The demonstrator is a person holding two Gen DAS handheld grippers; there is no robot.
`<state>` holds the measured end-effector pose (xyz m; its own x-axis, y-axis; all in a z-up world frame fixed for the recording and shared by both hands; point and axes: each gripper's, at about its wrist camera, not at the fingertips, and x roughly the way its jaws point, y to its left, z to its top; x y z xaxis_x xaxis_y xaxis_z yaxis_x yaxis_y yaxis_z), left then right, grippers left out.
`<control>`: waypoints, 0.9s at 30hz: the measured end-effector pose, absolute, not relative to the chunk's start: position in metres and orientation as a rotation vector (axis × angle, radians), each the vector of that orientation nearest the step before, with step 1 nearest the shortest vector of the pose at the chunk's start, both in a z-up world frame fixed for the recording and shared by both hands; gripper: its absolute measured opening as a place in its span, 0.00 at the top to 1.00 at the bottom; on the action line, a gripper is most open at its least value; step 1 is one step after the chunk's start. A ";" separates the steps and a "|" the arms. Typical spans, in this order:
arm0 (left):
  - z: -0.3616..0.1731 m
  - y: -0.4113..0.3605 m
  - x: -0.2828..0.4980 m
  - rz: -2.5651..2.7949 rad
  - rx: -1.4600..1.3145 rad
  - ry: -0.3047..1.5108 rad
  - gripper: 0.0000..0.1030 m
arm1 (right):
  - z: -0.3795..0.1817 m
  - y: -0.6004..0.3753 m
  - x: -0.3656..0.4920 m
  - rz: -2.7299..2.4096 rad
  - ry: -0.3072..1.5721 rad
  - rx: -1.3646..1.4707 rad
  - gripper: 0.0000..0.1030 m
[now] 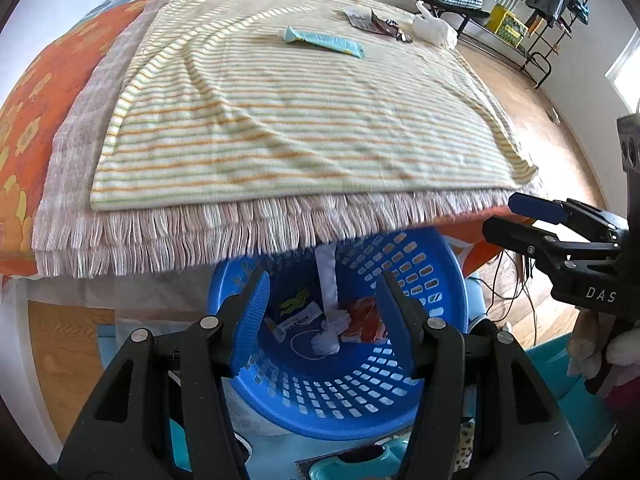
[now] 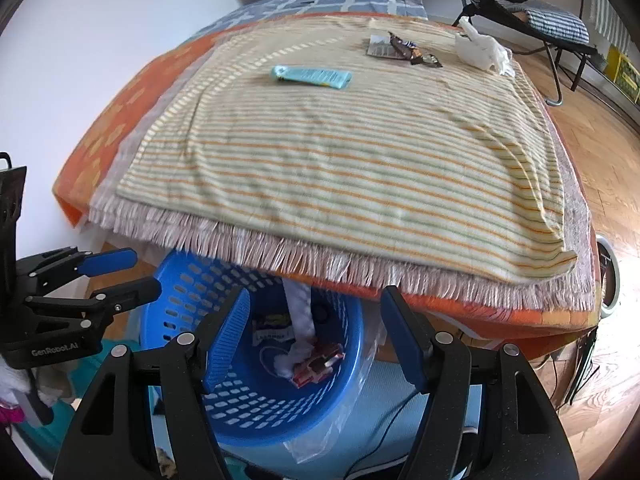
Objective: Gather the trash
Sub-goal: 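Raise both open tools back over the towel toward the remaining trash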
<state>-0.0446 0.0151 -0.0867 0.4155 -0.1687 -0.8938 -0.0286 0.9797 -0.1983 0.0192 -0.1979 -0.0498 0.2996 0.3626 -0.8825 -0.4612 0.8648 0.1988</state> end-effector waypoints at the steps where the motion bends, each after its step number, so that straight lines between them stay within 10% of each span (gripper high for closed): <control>1: -0.085 0.016 -0.042 -0.088 -0.199 1.140 0.45 | -0.048 -0.201 0.021 0.546 1.134 -0.088 0.35; 27: -0.052 0.015 0.078 -0.101 -0.287 1.124 0.41 | 0.008 -0.236 0.130 0.542 0.968 -0.033 0.27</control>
<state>0.0781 0.0146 -0.0523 0.4322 -0.2231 -0.8737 -0.0642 0.9588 -0.2766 0.1301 -0.2364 0.0085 0.4456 0.4228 -0.7891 -0.4513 0.8673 0.2099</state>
